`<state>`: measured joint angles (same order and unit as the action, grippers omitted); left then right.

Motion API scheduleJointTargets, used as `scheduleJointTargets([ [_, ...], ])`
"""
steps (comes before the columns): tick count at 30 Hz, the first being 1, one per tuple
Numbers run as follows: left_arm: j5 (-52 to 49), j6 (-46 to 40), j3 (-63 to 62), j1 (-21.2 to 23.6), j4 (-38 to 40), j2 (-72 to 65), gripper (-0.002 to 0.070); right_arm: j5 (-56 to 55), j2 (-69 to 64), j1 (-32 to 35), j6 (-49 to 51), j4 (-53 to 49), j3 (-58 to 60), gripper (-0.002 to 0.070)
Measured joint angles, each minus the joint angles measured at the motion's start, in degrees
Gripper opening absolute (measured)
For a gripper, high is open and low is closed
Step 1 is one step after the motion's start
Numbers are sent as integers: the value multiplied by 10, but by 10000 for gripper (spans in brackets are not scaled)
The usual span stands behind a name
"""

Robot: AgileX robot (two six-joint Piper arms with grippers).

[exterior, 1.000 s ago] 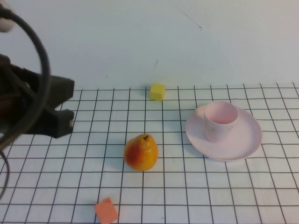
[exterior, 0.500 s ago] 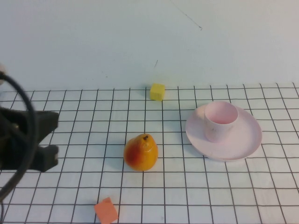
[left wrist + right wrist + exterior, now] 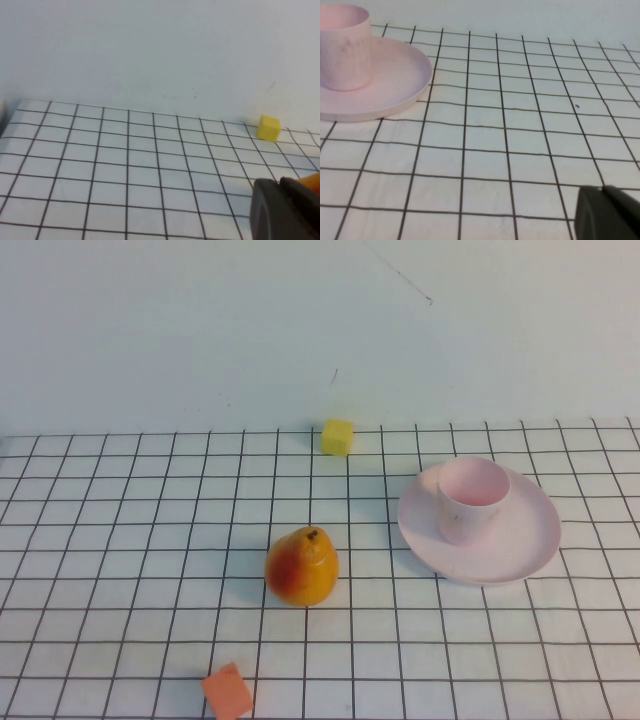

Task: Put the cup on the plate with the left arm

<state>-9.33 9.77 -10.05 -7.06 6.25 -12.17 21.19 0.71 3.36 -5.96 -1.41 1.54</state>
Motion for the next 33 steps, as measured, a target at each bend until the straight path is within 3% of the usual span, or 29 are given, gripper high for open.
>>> scheduleJointTargets([
  [4,65,-1,104,27,1,87,-1,0,0,0,0,0,0,-2],
  [16,-75,-28,116,47,-36,126,-1,0,0,0,0,0,0,-2],
  [33,-93,-25,114,59,-40,126,-1,0,0,0,0,1,0,-2],
])
